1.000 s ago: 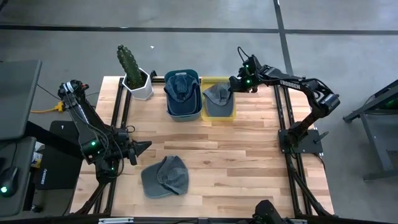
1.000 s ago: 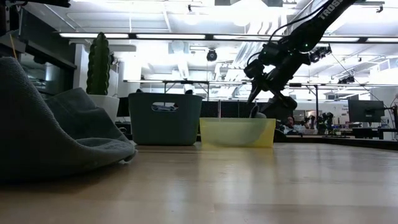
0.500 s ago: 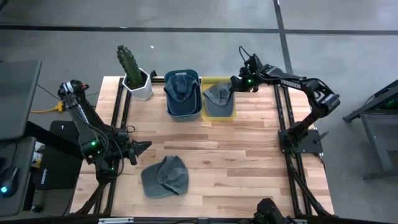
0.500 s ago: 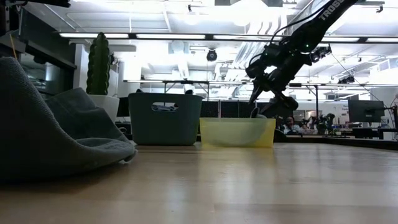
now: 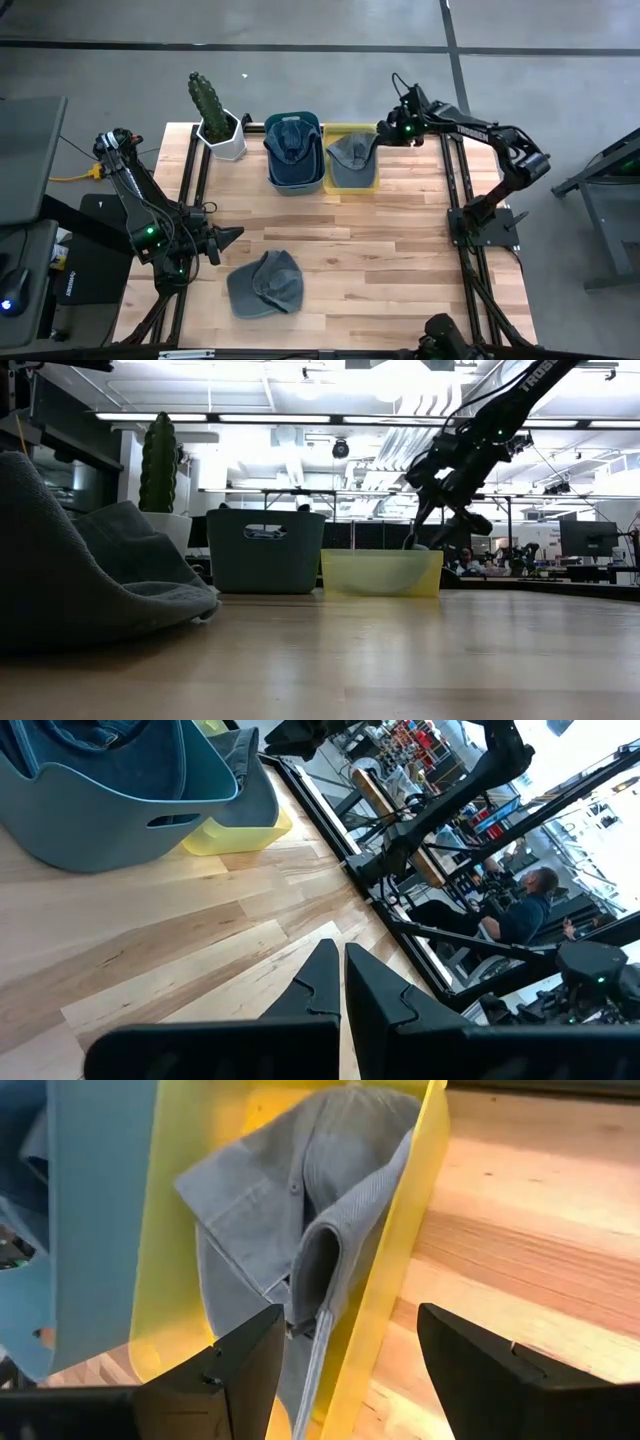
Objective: Pick & Place hat
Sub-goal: Put the top gray cap into the yellow bin
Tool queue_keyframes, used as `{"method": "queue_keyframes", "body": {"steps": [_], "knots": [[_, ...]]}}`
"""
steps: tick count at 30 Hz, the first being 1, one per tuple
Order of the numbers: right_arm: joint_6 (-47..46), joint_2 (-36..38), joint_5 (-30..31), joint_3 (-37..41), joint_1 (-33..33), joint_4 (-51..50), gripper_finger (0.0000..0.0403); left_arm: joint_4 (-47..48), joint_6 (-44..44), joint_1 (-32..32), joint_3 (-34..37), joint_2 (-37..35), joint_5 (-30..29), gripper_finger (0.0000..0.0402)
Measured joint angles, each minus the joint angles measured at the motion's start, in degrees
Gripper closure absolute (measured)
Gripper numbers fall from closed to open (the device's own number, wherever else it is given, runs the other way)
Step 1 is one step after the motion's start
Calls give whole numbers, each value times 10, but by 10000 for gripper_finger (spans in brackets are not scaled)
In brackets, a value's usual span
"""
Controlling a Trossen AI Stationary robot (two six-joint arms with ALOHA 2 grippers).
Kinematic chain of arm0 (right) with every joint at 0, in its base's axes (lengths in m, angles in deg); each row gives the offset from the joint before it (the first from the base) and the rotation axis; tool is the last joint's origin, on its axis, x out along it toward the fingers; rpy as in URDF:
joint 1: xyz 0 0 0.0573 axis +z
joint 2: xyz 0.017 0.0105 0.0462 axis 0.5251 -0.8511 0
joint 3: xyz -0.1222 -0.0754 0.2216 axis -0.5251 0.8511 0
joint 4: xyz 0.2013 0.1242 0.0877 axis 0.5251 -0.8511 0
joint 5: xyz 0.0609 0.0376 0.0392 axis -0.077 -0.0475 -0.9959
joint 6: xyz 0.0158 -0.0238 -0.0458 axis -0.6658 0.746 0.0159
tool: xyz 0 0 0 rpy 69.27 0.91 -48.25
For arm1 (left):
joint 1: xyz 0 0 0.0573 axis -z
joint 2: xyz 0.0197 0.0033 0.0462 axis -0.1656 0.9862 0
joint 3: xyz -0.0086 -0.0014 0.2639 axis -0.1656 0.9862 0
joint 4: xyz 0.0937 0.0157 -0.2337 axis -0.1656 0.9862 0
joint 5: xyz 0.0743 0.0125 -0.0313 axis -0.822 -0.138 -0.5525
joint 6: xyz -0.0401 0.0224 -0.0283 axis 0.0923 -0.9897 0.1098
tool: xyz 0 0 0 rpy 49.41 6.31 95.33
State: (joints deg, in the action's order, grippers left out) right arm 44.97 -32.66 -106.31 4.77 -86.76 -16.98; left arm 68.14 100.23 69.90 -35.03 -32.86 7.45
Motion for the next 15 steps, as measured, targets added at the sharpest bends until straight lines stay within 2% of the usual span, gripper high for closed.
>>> {"method": "queue_keyframes", "body": {"steps": [6,11,15], "knots": [[35,38,-3,0,-10,-1,179,0,0,0,0,0,0,401],[120,59,-3,0,-6,-6,181,0,0,0,0,0,0,401],[149,67,34,0,4,-13,215,0,0,0,0,0,0,401]]}}
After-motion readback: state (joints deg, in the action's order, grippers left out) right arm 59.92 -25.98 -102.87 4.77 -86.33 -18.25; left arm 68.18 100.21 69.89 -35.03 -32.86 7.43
